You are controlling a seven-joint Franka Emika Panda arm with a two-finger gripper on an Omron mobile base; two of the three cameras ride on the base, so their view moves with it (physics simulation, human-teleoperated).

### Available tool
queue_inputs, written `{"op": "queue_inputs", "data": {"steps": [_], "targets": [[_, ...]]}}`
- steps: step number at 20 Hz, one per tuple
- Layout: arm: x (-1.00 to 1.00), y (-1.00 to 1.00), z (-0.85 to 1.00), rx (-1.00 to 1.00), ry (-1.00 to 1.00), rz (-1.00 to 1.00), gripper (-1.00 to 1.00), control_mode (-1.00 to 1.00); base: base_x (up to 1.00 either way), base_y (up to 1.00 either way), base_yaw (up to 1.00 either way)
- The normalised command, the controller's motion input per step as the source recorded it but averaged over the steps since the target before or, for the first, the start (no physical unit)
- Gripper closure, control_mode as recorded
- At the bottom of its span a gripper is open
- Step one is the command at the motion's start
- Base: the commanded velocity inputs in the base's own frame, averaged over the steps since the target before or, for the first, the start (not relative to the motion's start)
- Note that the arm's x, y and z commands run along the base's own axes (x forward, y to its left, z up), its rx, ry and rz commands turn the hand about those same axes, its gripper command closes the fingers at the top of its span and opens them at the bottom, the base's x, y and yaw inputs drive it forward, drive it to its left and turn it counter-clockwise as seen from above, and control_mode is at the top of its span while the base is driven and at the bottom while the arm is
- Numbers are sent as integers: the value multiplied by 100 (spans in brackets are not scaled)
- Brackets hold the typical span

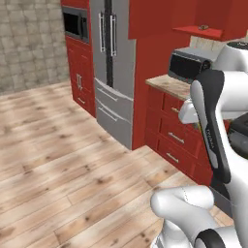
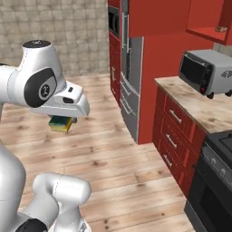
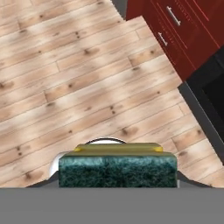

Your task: Pick up the bar soap and sponge from the sink, and place them back in the cabinet, and close the cabinet door.

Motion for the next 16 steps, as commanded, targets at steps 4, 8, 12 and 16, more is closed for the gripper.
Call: {"op": "queue_inputs", "data": {"steps": [4,8,12,16], "targets": [[0,0,0,0,0,0,100,100,26,33,-49],[0,0,0,0,0,0,100,100,39,41,-49],[0,0,0,0,0,0,100,100,64,33,-44],[0,0,0,0,0,0,100,100,76,37,-36]]}}
